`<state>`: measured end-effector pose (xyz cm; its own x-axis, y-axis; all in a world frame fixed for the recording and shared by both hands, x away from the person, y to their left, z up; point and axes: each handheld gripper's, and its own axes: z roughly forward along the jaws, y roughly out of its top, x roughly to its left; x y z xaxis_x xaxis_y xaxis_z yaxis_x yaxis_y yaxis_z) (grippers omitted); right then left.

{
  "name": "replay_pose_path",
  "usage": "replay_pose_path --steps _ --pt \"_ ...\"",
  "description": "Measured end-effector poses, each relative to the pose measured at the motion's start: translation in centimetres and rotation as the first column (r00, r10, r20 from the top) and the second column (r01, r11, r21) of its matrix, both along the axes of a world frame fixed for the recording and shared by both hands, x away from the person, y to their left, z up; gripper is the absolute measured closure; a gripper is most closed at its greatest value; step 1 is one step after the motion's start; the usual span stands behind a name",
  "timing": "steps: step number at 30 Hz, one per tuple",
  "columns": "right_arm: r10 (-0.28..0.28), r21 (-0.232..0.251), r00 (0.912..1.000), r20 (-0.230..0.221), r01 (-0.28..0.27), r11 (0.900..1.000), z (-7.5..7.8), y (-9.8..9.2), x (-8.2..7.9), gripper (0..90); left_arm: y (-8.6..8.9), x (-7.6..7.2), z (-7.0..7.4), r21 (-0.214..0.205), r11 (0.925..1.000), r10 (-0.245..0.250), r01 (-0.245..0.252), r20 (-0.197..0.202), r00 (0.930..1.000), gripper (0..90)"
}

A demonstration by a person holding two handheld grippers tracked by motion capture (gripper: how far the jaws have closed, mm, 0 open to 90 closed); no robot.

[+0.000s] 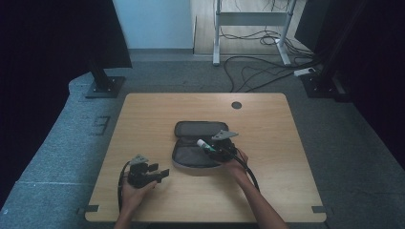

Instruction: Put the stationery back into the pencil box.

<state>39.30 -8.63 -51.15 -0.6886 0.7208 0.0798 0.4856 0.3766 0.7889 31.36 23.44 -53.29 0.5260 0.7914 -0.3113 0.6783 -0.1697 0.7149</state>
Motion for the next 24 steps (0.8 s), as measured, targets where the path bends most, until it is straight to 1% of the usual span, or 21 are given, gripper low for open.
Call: replay_pose_path --steps 14,17,19,24 --pt "0.006 -0.065 0.9998 -0.018 -0.007 0.9979 -1.3 0.6 0.3 64.2 -0.1 0.0 -0.2 0.007 0.9999 -0.008 0.008 -0.008 0.9999 34.1" --pt "0.004 -0.064 0.9997 -0.026 -0.006 0.9979 -1.5 0.6 0.4 63.6 -0.1 0.0 -0.1 0.005 1.0 0.006 -0.006 0.001 1.0 34.2" --pt "-0.001 -0.067 0.9998 -0.022 0.0 0.9977 -1.5 0.6 0.4 62.3 0.0 0.0 -0.1 0.001 1.0 0.009 -0.009 0.006 0.9999 34.2" --pt "-0.015 -0.048 0.9998 -0.012 0.014 0.9987 -1.1 0.3 0.2 54.7 0.0 0.0 -0.1 0.0 1.0 0.007 -0.007 0.004 1.0 34.2"
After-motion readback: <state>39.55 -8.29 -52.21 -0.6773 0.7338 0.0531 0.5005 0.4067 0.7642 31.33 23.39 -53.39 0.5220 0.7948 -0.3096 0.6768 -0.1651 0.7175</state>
